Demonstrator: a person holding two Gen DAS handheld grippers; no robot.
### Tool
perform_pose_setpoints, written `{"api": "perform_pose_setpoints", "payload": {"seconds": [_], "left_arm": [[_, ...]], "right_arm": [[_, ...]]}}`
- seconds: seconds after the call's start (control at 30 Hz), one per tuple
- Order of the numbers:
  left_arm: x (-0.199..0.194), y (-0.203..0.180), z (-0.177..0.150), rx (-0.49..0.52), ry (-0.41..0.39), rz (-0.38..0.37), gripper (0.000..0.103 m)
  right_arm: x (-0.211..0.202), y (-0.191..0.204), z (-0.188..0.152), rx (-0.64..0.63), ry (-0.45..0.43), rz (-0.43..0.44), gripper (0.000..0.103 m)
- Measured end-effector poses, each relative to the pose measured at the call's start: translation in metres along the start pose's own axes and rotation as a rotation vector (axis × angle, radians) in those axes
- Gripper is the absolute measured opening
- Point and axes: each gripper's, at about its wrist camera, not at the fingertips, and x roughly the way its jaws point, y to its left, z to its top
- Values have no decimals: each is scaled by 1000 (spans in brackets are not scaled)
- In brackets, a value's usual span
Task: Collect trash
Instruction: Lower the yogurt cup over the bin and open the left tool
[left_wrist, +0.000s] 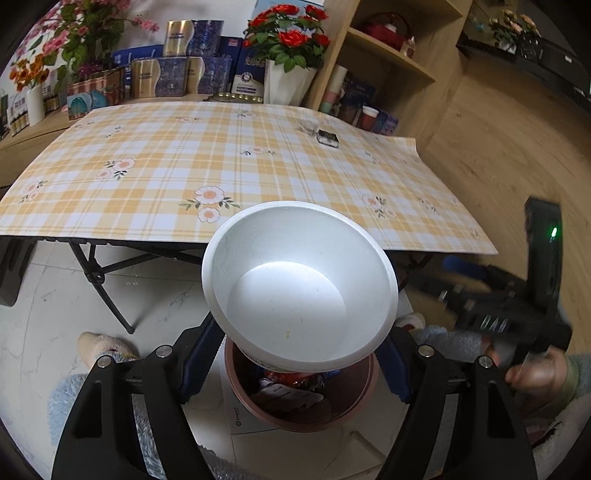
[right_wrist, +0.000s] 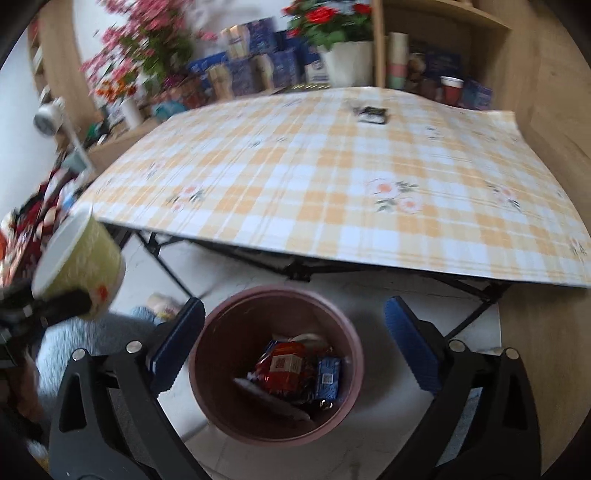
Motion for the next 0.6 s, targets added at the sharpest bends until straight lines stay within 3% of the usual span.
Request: {"api": "perform_pose_setpoints", "payload": {"seconds": [0.27,0.5,0.6], "left_arm": [[39,-14,-4,152,14,5,74],[66,-7,-17,130,122,-12,75],[70,-3,-19,112,149,-29,86]], "right_arm": [[-18,-26,6,100,-79,-64,97],[-22,-30,1,116,-84,-110,97],[-18,-29,1,130,-58,-105,97]]}}
